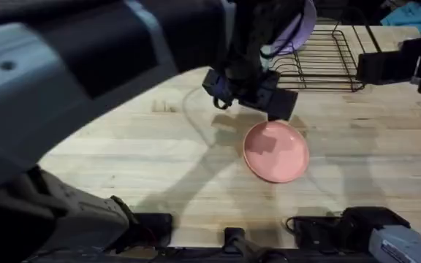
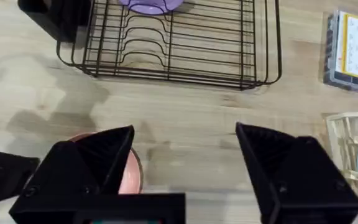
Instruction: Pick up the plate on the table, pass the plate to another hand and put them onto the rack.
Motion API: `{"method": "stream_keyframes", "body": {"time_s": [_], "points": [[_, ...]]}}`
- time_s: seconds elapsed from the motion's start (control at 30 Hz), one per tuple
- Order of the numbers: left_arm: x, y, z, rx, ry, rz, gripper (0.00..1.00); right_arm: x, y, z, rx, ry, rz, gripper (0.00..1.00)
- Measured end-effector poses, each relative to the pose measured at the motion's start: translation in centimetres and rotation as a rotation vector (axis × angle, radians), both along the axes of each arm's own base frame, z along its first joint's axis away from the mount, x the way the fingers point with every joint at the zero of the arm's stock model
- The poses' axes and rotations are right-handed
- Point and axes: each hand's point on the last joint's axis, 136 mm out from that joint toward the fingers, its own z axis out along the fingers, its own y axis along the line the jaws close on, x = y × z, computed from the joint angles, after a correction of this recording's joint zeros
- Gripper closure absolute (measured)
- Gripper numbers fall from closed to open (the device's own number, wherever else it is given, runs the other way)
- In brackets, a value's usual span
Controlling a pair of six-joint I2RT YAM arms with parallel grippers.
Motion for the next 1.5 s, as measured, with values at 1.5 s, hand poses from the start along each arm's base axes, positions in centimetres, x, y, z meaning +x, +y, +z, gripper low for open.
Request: {"method": "stream_keyframes", "body": {"time_s": [1.5], "points": [[-1.6,-1.4,-12.6,0.261,0.218,-0.055,0.368,0.0,0.0,0.0,0.000,0.000,0.000,0.005]]}}
